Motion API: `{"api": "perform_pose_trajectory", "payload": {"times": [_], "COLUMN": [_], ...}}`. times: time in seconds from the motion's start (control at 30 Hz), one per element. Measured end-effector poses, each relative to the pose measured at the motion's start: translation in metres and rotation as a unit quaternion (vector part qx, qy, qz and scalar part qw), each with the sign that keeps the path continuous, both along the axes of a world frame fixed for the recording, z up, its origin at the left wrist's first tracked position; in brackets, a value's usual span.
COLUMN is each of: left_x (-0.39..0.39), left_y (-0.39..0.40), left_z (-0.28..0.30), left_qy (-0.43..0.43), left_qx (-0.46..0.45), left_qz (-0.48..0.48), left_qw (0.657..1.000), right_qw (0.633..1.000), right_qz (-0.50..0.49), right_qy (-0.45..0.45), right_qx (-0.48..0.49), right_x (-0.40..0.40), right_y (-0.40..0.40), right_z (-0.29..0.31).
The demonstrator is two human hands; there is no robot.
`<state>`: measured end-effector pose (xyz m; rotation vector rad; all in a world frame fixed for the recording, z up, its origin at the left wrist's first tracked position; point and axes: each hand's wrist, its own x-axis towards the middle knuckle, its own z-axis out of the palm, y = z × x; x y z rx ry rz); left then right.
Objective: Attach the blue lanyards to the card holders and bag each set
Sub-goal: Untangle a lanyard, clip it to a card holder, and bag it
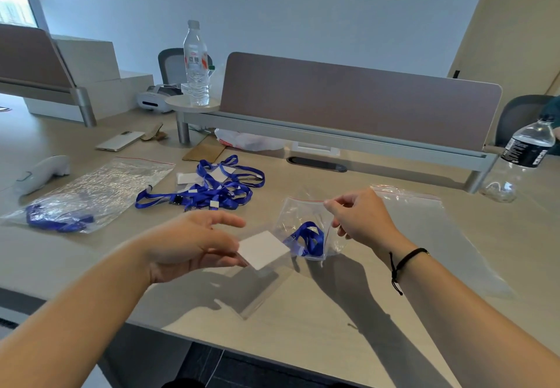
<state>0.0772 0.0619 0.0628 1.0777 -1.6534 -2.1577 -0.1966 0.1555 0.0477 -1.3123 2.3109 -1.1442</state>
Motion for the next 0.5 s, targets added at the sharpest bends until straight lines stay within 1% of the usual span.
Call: {"api": "perform_pose_trajectory", "payload": {"times": [0.17, 0.37, 0.5], "left_x": [-0.025, -0.037, -0.06], "left_y": [0.002, 0.003, 0.006], "left_z": [-0.014, -0.02, -0.022], "left_qy": [-0.021, -0.018, -0.029], "left_qx": [-0.009, -0.016, -0.047], "left_qz": [-0.005, -0.031, -0.01], "left_qw": [1.0, 0.999, 0.998], "right_qw": [1.0, 0.999, 0.999], "right_qz": [0.01, 0.022, 0.038], "right_qy": [-0.006, -0.018, -0.022], "right_qx": [-0.007, -0.017, -0.022], "right_x": [0.003, 0.003, 0.005], "right_y": [0.005, 0.008, 0.007], "right_z": [0.003, 0.007, 0.008]}}
